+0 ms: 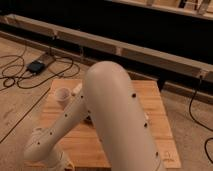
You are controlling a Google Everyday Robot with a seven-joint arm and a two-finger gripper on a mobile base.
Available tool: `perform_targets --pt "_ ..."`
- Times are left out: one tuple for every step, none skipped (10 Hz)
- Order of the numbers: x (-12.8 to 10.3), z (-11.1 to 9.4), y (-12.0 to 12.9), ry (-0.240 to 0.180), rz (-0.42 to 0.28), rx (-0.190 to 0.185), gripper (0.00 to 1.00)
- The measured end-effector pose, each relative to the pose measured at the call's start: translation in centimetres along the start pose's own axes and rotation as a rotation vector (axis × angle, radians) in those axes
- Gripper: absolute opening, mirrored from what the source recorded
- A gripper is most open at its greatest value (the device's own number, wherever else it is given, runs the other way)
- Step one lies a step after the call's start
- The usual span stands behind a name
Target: Drag the pepper across the table
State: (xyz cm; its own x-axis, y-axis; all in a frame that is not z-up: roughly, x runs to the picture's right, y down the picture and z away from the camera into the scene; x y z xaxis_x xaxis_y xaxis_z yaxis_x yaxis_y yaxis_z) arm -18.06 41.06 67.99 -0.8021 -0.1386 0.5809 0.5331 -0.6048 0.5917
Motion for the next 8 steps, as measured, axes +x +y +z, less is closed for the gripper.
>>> perform_targets --pt "-0.1 -0.2 -0.3 0.002 -0.008 0.000 0.48" --pt "-0.2 -0.3 -0.5 0.003 -0.013 0.002 0.56" --pt "-0.4 -0.4 -0.8 0.004 -0.021 0.005 0.68" --pt "-0.6 -0.4 -1.1 0.005 -0.030 0.006 0.76" --pt "-0.7 -0.5 -1.4 0.006 -0.038 0.009 0.80" --pt "-0.8 -0.5 -1.6 0.008 -0.042 0.011 0.80" --pt "-1.0 -0.6 -2.0 0.013 -0.055 0.017 0.80" --pt "-0.9 -0.8 -2.4 0.029 -0.063 0.030 0.80"
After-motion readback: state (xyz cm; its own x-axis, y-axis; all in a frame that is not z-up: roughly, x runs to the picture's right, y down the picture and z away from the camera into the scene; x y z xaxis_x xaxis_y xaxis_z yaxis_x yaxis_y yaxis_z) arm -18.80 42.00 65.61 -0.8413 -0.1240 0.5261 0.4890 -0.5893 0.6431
